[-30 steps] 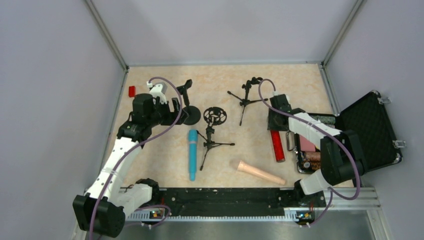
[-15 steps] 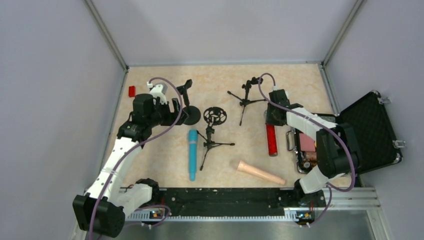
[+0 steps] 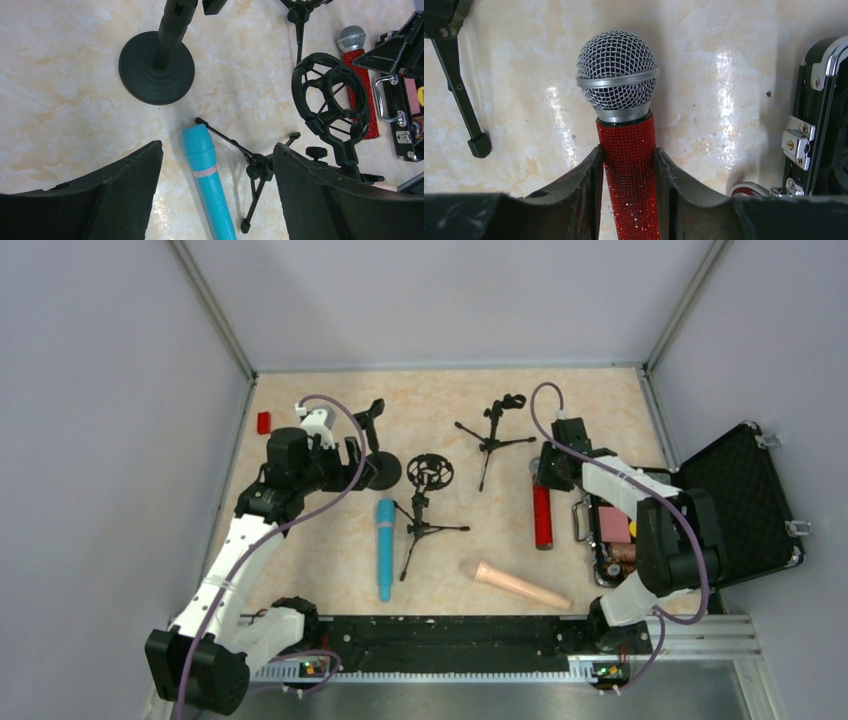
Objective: Attach the microphones to the stand
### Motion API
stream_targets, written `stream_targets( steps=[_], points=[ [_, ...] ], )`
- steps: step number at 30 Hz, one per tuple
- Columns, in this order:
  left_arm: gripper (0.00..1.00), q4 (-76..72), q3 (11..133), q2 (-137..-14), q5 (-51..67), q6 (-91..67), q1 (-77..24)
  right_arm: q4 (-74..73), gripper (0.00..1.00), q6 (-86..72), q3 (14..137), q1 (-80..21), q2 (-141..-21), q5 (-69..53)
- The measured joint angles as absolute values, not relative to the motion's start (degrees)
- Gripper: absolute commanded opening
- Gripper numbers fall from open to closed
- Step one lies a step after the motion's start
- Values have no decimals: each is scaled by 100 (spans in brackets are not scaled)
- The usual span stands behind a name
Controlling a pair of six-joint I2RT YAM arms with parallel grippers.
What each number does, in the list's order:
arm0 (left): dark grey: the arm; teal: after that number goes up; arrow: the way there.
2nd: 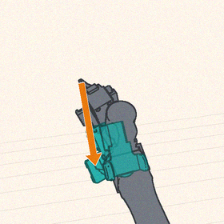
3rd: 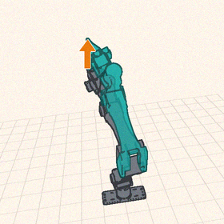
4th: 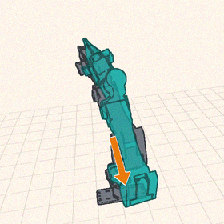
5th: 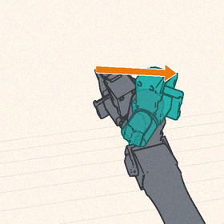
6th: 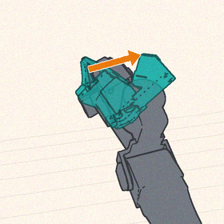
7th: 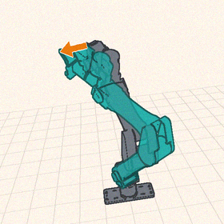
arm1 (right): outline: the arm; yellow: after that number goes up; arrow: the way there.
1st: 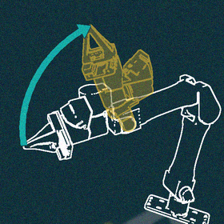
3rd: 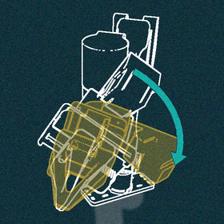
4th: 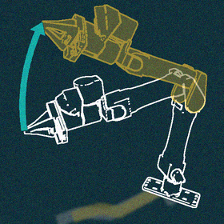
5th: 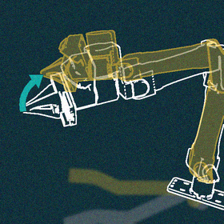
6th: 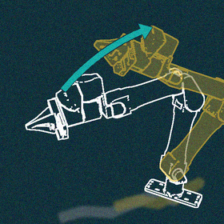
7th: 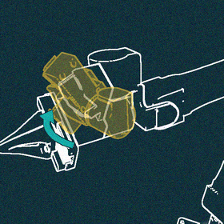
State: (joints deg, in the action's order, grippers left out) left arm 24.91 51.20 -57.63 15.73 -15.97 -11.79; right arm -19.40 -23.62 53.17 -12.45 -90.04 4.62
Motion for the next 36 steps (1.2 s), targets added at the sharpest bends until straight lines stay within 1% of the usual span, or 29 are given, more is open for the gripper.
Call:
stream_targets(
  steps=[2, 4, 8, 13, 18, 19, 24, 27, 33, 36],
  points=[
    [85, 2491, 5120, -5763, 1573, -1590, -1186, -1940, 47, -2296, 5282, -1238, -8962, 434],
    [87, 2493, 5120, -5763, 1570, -1588, -1192, -1931, 53, -2224, 5229, -1232, -8912, 410],
    [87, 2493, 5120, -5752, 1538, -1584, -1205, -1946, 56, -2058, 5175, -1229, -8779, 357],
    [89, 2491, 5120, -5684, 1529, -1573, -1216, -1979, 65, -1894, 5175, -1234, -8705, 351],
    [89, 2491, 5120, -5651, 1529, -1535, -1229, -2093, 80, -1741, 5175, -1363, -8571, 510],
    [89, 2491, 5120, -5651, 1529, -1527, -1234, -2110, 81, -1691, 5175, -1424, -8547, 607],
    [89, 2491, 5120, -5649, 1531, -1520, -1258, -2228, 80, -1503, 5181, -1890, -8523, 1131],
    [89, 2491, 5120, -5649, 1529, -1505, -1269, -2390, 76, -1446, 5277, -2062, -8600, 1326],
    [89, 2491, 5120, -5649, 1533, -1500, -1293, -2482, 69, -1424, 5446, -2084, -8879, 1387],
    [89, 2491, 5120, -5649, 1531, -1498, -1313, -2504, 63, -1426, 5446, -2086, -8980, 1372]
  ],
)
